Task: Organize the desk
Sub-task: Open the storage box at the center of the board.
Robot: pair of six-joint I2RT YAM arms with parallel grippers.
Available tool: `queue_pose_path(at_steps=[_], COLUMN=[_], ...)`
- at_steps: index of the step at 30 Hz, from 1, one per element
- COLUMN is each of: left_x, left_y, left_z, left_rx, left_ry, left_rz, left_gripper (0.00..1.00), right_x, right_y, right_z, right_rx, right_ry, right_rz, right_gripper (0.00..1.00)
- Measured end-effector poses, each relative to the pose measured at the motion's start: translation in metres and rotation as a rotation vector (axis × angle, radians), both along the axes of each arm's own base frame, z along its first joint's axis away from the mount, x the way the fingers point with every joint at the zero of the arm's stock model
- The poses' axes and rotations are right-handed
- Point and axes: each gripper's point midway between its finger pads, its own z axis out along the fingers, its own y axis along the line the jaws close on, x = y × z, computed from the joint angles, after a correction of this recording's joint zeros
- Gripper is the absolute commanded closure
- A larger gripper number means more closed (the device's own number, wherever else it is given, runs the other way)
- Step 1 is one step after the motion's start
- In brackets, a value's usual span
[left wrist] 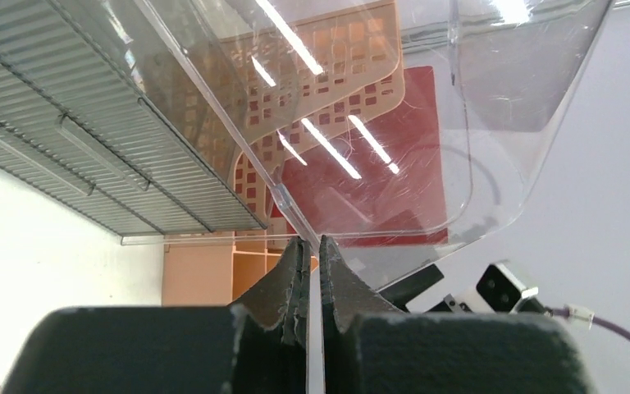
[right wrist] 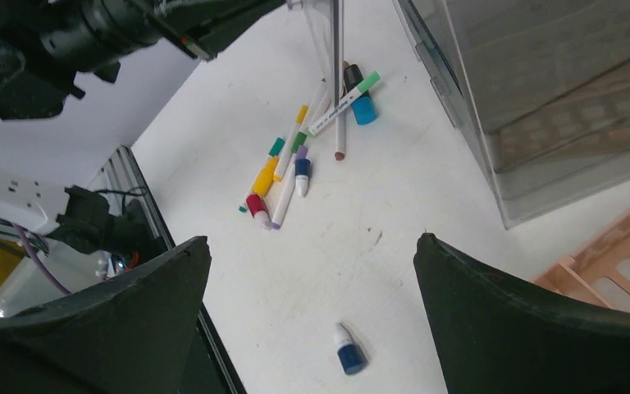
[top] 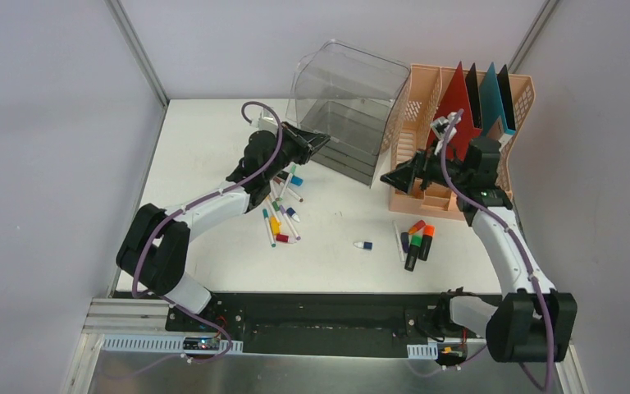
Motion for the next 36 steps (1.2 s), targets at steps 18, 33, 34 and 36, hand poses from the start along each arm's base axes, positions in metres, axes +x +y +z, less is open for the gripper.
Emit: queue_pose_path(at_steps=[18, 33, 34, 36], left_x=[0.0, -0.004, -0.004, -0.005], left_y=[-0.001, 0.0, -0.001, -0.001], left_z=[0.004, 0.021, 0.021, 0.022], left_rx=[0.044, 0.033, 0.035, 0.035], left_ry=[0.025, 0.004, 0.006, 0.007], left_rz=[-0.007, -0.018, -0.021, -0.027], left_gripper=[1.0, 1.0, 1.0, 1.0], right_x=[0.077, 0.084, 0.084, 0.083], right_y=[0.038, 0.051, 0.052, 0.055], right_z=[0.039, 0.037, 0.038, 0.04], right_rx=[0.238, 0.282, 0.283, 0.288], right_ry=[0.12, 0.177, 0.178, 0.177], right_rz=[-0.144, -0.102, -0.093, -0.075], right_gripper=[0.35, 0.68, 0.72, 0.78])
